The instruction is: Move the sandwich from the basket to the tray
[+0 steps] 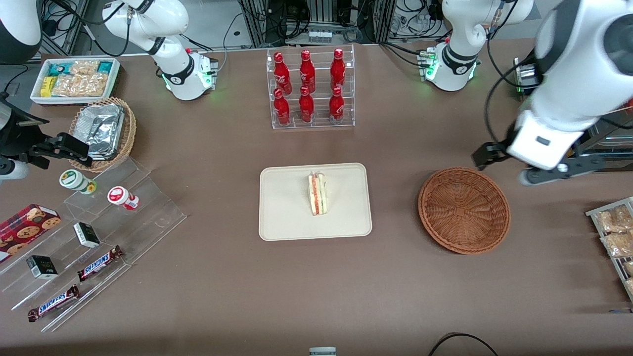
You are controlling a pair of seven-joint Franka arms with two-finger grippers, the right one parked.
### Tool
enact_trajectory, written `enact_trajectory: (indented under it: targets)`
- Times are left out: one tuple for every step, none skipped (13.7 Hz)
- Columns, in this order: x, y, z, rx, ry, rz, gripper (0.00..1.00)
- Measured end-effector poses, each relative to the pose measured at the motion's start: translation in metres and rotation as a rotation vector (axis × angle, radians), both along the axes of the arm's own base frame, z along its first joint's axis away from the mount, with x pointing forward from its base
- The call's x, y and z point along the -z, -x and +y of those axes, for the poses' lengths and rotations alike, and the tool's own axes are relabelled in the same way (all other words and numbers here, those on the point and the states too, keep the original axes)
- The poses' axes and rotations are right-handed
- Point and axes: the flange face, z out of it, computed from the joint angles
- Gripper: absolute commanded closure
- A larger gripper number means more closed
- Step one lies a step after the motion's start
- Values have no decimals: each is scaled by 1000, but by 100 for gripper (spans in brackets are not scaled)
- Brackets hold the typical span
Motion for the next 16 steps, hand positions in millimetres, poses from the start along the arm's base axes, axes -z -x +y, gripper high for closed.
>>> enact_trajectory:
  targets:
    - [-3, 0, 14, 16, 8, 7, 0]
    - [-6, 1, 27, 31, 17, 12, 0]
    - [-9, 2, 39, 47, 23, 18, 0]
    - [-11, 4, 48, 59, 25, 23, 0]
    - [-13, 5, 56, 65, 29, 27, 0]
    - [-15, 7, 63, 71, 41, 29, 0]
    - [-17, 11, 71, 80, 54, 29, 0]
    - [-18, 15, 80, 87, 61, 31, 0]
    - [-20, 19, 88, 90, 64, 30, 0]
    - [-23, 23, 92, 91, 64, 27, 0]
    - [-26, 27, 93, 91, 64, 23, 0]
    - [-29, 31, 93, 92, 64, 18, 0]
    - [-32, 33, 92, 93, 64, 13, 0]
    - [-34, 35, 92, 94, 64, 10, 0]
    - [-35, 36, 91, 96, 64, 8, 0]
    - [-35, 36, 91, 97, 64, 8, 0]
